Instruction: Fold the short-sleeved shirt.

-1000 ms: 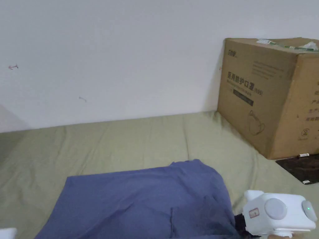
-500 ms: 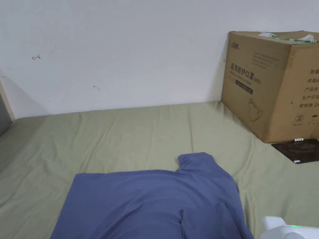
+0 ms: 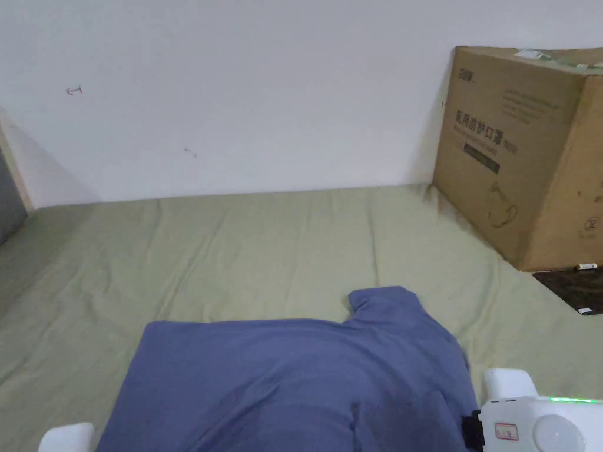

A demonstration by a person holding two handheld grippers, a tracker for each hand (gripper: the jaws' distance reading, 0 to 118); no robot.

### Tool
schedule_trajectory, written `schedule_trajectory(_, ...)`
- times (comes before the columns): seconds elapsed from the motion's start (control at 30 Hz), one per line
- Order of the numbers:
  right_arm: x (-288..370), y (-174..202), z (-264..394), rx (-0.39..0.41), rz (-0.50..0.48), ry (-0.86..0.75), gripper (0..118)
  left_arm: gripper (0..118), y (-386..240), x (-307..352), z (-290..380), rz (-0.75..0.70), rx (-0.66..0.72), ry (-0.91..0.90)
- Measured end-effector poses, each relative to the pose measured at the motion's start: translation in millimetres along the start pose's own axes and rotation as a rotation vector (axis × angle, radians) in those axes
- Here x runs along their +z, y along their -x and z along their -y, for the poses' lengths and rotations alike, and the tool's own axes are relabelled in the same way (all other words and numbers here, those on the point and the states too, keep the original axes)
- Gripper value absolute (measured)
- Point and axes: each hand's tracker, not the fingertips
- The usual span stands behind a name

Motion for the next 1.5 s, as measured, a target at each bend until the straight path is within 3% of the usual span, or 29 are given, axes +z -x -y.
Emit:
schedule_trajectory(0.37,-79.6,4.6,-81.0,-0.003,-0.005,0.02,0,3,24.6,-114.8,-113.6,-0.022,-0.011,0.018)
schedule_trajectory(0.4,-87.4,5.1,-86.6,-0.004,-0.011,0.024,0,16,26.0,-127.9,-130.3,-0.054,-0.014,0.007)
schedule_trajectory(0.47,-100.1,6.4,-95.1,-0.004,-0.016,0.028,0,73,30.1,-153.6,-162.4,-0.071,-0.025,0.002)
schedule_trajectory(0.5,-105.5,6.7,-98.5,-0.001,-0.018,0.028,0,96,31.7,-169.5,-177.6,-0.077,-0.023,0.009)
schedule_trajectory(0.53,-109.9,6.6,-101.2,0.002,-0.018,0.027,0,111,33.9,-182.2,-191.0,-0.073,-0.021,0.025)
schedule_trajectory(0.57,-115.0,5.6,-103.5,0.004,-0.018,0.027,0,112,35.6,-196.3,-204.8,-0.07,-0.009,0.039)
schedule_trajectory(0.83,-131.0,-7.2,-103.6,0.01,-0.008,0.051,0,107,18.4,-276.1,-261.8,-0.139,-0.033,0.112)
schedule_trajectory(0.9,-133.2,-13.0,-100.4,0.003,-0.004,0.064,0,91,4.1,-271.1,-256.1,-0.103,0.012,0.17)
schedule_trajectory(0.97,-134.8,-18.7,-97.2,0.003,-0.001,0.079,0,82,-1.5,-263.6,-251.8,-0.135,-0.003,0.132)
schedule_trajectory(1.0,-135.4,-21.2,-96.1,0.005,-0.001,0.086,0,70,-4.6,-258.0,-251.6,-0.133,-0.033,0.116)
schedule_trajectory(1.07,-137.0,-25.6,-97.0,0.005,0.004,0.096,0,24,-8.9,-245.9,-251.4,-0.138,-0.067,0.094)
schedule_trajectory(1.1,-138.1,-28.1,-99.3,0.001,0.001,0.098,0,10,-9.4,-243.9,-251.9,-0.134,-0.063,0.095)
schedule_trajectory(1.2,-140.6,-37.9,-116.2,-0.026,-0.024,0.091,0,4,-6.5,-239.8,-254.3,-0.103,-0.023,0.106)
schedule_trajectory(1.23,-140.9,-40.5,-125.8,-0.03,-0.032,0.081,6,4,-7.4,-236.6,-253.7,-0.1,-0.025,0.104)
schedule_trajectory(1.27,-143.1,-43.7,-137.1,-0.027,-0.036,0.065,27,3,-9.3,-233.5,-253.2,-0.096,-0.028,0.101)
schedule_trajectory(1.3,-147.5,-46.5,-149.6,-0.019,-0.036,0.063,57,3,-6.7,-235.0,-255.8,-0.093,-0.038,0.097)
schedule_trajectory(1.33,-154.1,-49.0,-163.5,-0.011,-0.031,0.065,97,3,-8.0,-232.0,-255.3,-0.091,-0.042,0.095)
schedule_trajectory(1.37,-165.4,-52.9,-179.0,-0.003,-0.023,0.074,109,3,-9.2,-229.5,-255.2,-0.088,-0.045,0.092)
schedule_trajectory(1.5,-208.9,-67.3,-224.7,0.004,0.038,0.149,109,3,-7.9,-225.9,-257.4,-0.077,-0.04,0.081)
